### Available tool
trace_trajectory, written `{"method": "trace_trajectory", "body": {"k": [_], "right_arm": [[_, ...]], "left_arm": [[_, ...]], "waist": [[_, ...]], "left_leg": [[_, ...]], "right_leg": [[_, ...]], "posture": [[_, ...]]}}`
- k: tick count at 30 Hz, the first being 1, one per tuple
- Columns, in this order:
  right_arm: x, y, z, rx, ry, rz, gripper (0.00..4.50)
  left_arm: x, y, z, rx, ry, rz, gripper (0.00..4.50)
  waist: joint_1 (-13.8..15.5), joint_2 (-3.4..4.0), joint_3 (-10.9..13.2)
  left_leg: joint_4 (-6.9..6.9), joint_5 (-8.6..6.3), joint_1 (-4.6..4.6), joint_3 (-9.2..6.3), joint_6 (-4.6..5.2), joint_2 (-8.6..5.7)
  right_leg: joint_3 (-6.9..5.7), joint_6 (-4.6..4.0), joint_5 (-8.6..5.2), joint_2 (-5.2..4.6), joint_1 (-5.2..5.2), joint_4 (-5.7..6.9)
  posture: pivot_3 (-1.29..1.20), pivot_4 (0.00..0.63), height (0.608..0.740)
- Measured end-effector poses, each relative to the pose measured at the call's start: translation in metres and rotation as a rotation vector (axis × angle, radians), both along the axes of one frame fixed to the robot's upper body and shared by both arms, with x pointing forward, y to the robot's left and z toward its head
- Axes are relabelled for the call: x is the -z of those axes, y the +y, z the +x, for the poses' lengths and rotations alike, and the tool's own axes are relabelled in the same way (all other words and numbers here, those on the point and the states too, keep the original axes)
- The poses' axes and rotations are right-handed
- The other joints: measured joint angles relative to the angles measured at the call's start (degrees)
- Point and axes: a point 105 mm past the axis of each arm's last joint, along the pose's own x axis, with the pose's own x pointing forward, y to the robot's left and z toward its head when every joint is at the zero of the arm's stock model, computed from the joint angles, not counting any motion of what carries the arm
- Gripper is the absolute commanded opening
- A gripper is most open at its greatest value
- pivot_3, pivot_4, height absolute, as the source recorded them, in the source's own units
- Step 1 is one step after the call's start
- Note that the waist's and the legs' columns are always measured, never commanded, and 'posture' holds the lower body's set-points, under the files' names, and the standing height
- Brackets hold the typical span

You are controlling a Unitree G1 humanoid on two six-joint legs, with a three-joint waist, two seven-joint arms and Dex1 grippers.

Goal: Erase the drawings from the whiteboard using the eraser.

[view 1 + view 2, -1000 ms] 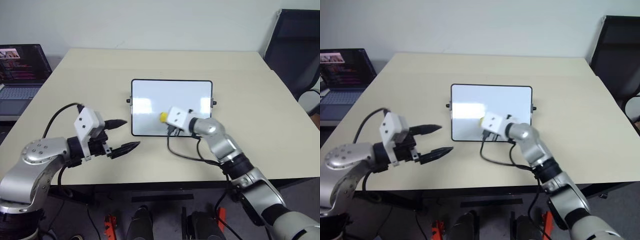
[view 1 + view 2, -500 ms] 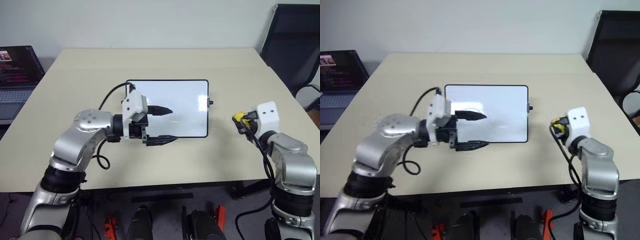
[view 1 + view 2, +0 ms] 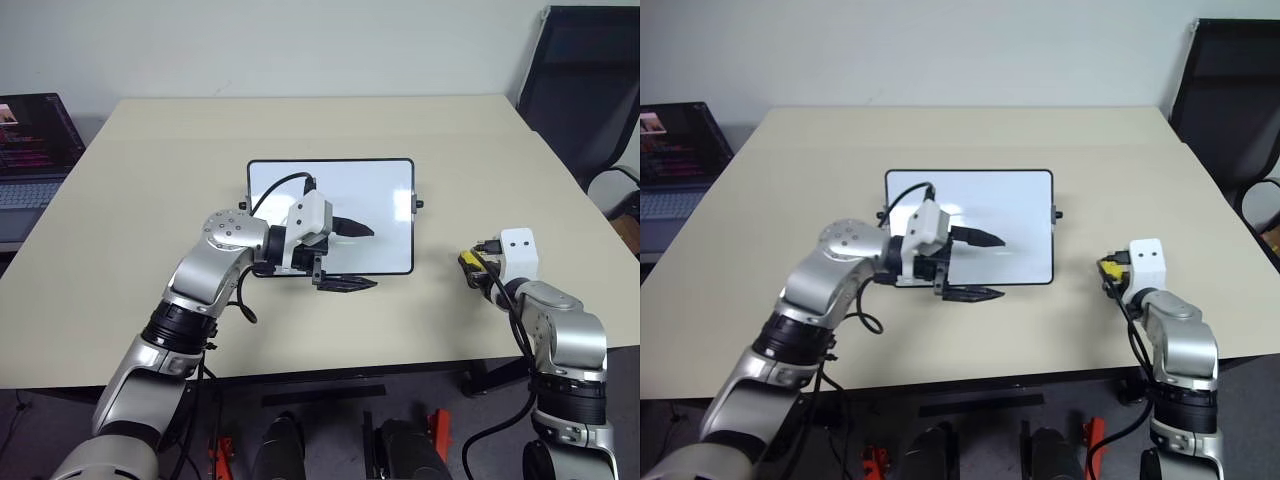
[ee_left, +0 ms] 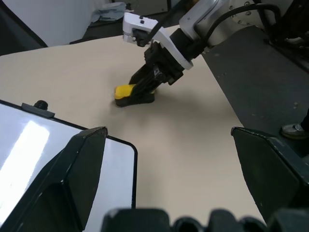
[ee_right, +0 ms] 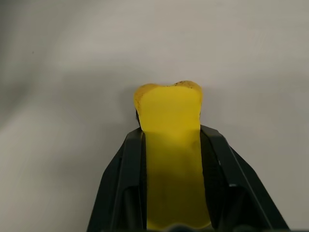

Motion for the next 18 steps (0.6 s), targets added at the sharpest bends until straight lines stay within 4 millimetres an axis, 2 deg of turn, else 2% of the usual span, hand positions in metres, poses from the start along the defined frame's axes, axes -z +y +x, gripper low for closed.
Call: {"method": "trace_trajectory", "body": {"k": [2,3,5,10,15,18], "right_arm": [[0.000,-0.001,0.004,0.007,-0.008,0.015,1.84],[0.000,-0.002,0.005,0.011,-0.010,0.015,2.01],[0.003,-0.003,0.007,0.019,-0.006,0.017,2.62],[0.002,-0.004,0.011,0.020,-0.027,0.041,4.37],[-0.014,-0.002,0.014,-0.006,-0.125,0.043,4.44],[-0.041,0.014,0.004,-0.096,-0.268,0.002,4.44]], "left_arm": [[0.000,0.000,0.000,0.000,0.000,0.001,4.50],[0.000,0.000,0.000,-0.001,-0.001,0.003,4.50],[0.001,0.001,0.000,-0.007,-0.003,0.006,4.50],[0.008,0.015,0.002,-0.086,0.023,-0.005,4.50],[0.009,0.042,0.007,-0.268,0.044,-0.097,4.50],[0.003,0.080,0.009,-0.506,0.057,-0.230,4.50]], "waist": [[0.0,0.00,0.0],[0.0,0.00,0.0],[0.0,0.00,0.0],[-0.1,0.00,0.0],[-0.1,0.00,0.0],[-0.5,0.00,0.0]], "left_leg": [[0.02,0.00,0.04,0.00,0.01,0.00],[0.03,0.01,0.05,0.00,0.01,0.00],[0.04,0.01,0.05,0.02,0.01,-0.01],[-0.01,0.01,0.06,0.19,0.01,0.00],[0.00,0.00,0.15,0.43,0.02,0.01],[-0.02,-0.02,0.21,0.61,0.04,0.04]], "right_leg": [[0.00,0.02,0.01,0.00,0.05,0.00],[0.01,0.04,0.03,0.00,0.06,0.00],[0.04,0.06,0.04,0.00,0.07,0.00],[0.24,0.06,0.04,0.01,-0.02,0.01],[0.50,0.16,0.08,0.01,-0.05,0.02],[0.70,0.20,0.08,0.01,-0.08,0.01]], "posture": [[0.00,0.150,0.740],[0.00,0.150,0.740],[0.00,0.150,0.740],[0.00,0.150,0.740],[0.00,0.150,0.740],[0.00,0.150,0.740]]}}
